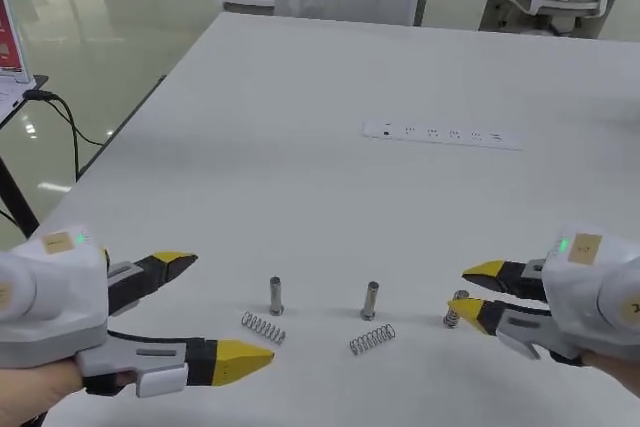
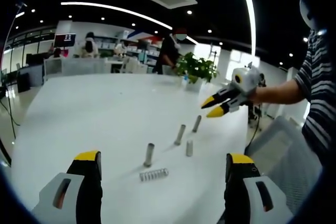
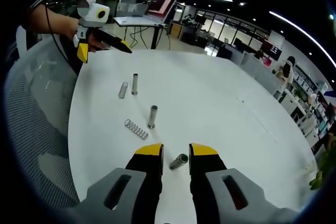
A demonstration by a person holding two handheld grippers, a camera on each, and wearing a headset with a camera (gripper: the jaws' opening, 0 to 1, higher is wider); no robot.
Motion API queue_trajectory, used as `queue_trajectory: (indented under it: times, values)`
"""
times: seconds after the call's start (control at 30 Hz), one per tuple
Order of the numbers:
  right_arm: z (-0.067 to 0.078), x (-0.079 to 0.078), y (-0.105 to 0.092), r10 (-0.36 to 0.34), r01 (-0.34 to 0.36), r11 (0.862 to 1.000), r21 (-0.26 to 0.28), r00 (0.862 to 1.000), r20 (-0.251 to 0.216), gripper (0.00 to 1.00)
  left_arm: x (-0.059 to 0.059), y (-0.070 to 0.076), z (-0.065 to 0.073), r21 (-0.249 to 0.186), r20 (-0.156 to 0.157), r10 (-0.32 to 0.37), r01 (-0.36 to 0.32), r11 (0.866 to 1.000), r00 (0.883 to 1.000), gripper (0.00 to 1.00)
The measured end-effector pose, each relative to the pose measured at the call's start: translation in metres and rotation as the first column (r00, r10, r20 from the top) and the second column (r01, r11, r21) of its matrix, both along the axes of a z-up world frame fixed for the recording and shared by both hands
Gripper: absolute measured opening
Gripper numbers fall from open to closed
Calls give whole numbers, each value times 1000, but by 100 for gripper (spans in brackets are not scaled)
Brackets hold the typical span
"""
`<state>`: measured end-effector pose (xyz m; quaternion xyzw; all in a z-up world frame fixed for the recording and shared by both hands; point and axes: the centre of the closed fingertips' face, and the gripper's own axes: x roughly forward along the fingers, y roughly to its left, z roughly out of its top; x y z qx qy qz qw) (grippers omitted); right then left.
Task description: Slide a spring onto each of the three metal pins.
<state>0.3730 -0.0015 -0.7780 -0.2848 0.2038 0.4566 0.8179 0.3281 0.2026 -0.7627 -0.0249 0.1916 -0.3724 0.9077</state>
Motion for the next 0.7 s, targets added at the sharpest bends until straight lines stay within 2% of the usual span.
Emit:
queue_trajectory:
  times: [0.27,0.4,0.57,0.7]
  values:
    - [10,-15,15,90,-89,995,-38,995,37,17,-1,2,0,9,-4,-3,3,1000,1000,96]
    - [10,-22,25,160,-155,984,-83,986,51,15,-2,1,0,12,-4,-9,9,1000,1000,96]
    - [7,-28,36,200,-197,977,-85,979,33,15,-4,1,4,11,4,-11,11,1000,1000,96]
    - [-1,-32,41,247,-242,962,-127,969,24,15,-5,3,4,15,4,-9,9,1000,1000,96]
